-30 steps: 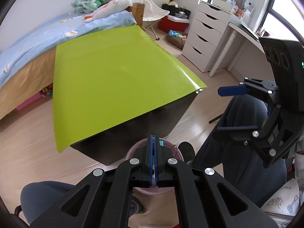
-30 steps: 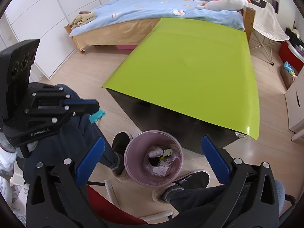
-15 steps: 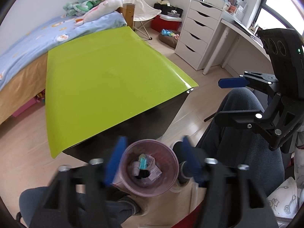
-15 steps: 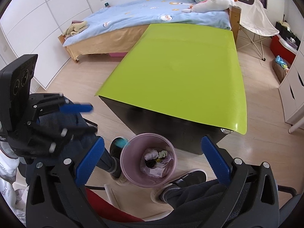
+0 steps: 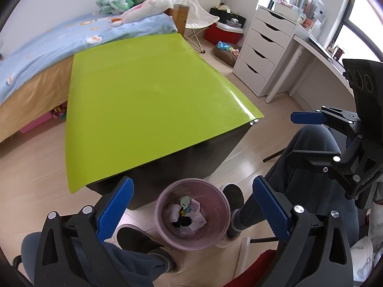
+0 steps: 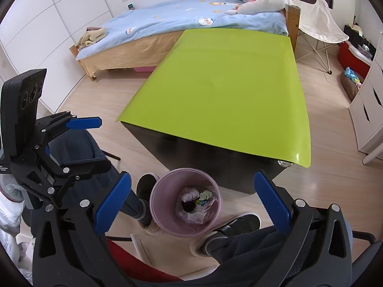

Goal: Collect trash

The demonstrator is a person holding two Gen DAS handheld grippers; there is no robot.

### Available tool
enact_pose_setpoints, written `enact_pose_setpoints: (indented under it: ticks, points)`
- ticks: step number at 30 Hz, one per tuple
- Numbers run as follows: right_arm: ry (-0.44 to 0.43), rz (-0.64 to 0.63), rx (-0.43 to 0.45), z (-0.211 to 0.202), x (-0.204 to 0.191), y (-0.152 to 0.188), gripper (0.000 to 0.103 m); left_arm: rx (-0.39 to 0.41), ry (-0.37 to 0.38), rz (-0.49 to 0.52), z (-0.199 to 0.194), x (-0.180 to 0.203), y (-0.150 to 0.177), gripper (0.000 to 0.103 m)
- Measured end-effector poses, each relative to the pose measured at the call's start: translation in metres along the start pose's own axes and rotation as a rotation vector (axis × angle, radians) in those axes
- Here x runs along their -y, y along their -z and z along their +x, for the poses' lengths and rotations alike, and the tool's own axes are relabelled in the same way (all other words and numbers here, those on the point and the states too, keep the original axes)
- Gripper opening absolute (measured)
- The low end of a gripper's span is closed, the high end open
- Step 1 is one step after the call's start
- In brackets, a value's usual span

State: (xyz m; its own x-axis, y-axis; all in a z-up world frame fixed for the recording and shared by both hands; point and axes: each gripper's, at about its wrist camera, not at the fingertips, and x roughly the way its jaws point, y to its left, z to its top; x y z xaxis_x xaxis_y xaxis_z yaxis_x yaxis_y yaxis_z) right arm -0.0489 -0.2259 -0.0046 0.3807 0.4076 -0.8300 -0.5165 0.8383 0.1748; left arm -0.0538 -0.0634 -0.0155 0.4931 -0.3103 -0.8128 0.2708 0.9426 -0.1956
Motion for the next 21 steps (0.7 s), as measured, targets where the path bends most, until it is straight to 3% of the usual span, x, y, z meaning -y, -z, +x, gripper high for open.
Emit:
enact_pose_setpoints:
  ticks: [11, 21]
  points:
    - [0.042, -0.010, 0.096, 0.009, 0.010, -0.048, 0.100, 0.078, -0.049, 0.000, 0.002, -0.024, -0.035, 0.096]
    - [0.051, 0.007, 0.146, 0.028, 0.026, -0.096, 0.100, 0.122, -0.019, -0.049, 0.017, -0.053, -0.078, 0.097]
